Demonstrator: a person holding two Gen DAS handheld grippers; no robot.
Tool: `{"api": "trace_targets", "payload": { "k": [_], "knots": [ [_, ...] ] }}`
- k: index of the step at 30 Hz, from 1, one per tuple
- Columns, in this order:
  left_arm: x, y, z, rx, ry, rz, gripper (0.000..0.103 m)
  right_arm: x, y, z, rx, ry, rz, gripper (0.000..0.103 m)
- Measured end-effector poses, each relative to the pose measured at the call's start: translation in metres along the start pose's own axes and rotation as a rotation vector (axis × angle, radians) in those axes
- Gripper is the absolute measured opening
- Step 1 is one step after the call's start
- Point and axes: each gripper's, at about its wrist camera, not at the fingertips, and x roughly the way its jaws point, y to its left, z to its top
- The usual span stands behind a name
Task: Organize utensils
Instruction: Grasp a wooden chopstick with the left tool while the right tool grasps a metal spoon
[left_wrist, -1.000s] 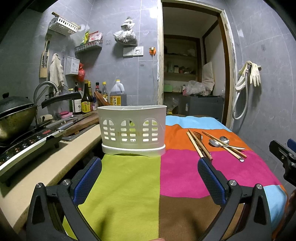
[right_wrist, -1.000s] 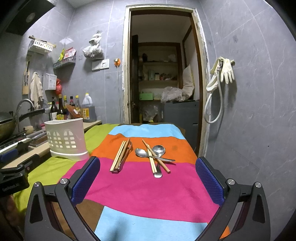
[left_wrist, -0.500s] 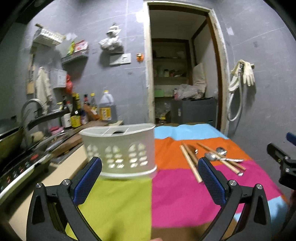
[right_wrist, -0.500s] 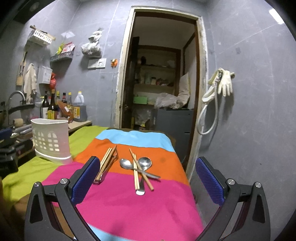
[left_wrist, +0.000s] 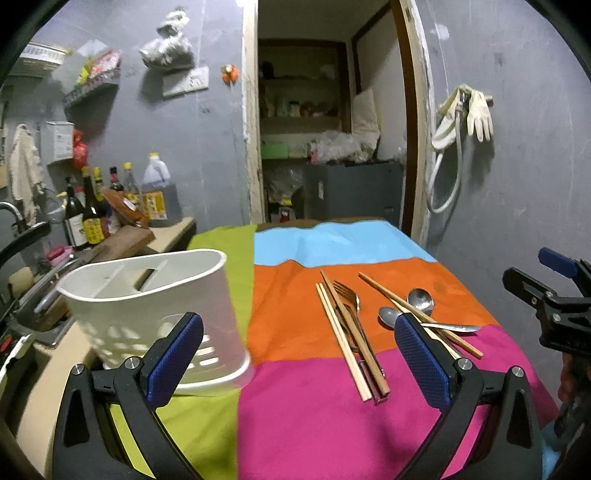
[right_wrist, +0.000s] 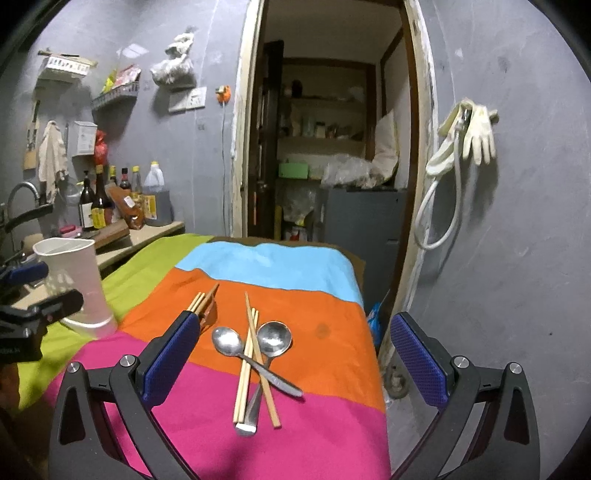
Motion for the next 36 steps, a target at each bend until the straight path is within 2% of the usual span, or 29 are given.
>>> {"api": "trace_targets", "payload": {
  "k": [5, 8, 12, 16, 22, 25, 30, 36],
  "knots": [
    [0.031, 0.001, 0.005, -0.021, 0.076, -0.032, 0.098, 0.028, -0.011, 0.005, 0.014, 0.055, 0.042, 0.098],
    [0.047, 0.001, 0.006, -0.027, 0.131, -0.052, 0.089, 0.046, -0.016, 0.005, 0.031, 0.110, 0.069, 0.092],
    [0.067, -0.003, 0.005, -0.011, 0.196, -0.062, 0.069, 0.067, -0.018, 0.003, 0.041, 0.186, 0.086, 0.082],
    [0.090, -0.008, 0.002, 0.018, 0.280, -0.075, 0.048, 0.087, -0.016, -0.002, 0.021, 0.265, 0.103, 0.064],
    [0.130, -0.004, -0.004, -0.005, 0.402, -0.124, 0.029, 0.118, -0.016, -0.009, -0.006, 0.390, 0.146, 0.049],
    [0.143, -0.002, -0.007, -0.016, 0.437, -0.129, 0.023, 0.132, -0.017, -0.013, -0.012, 0.443, 0.144, 0.044],
    [0.156, -0.001, -0.011, -0.025, 0.468, -0.157, 0.021, 0.147, -0.017, -0.019, -0.019, 0.504, 0.155, 0.042],
    [0.164, 0.003, -0.010, -0.033, 0.490, -0.188, 0.019, 0.150, -0.010, -0.020, -0.041, 0.521, 0.187, 0.042]
  ]
}}
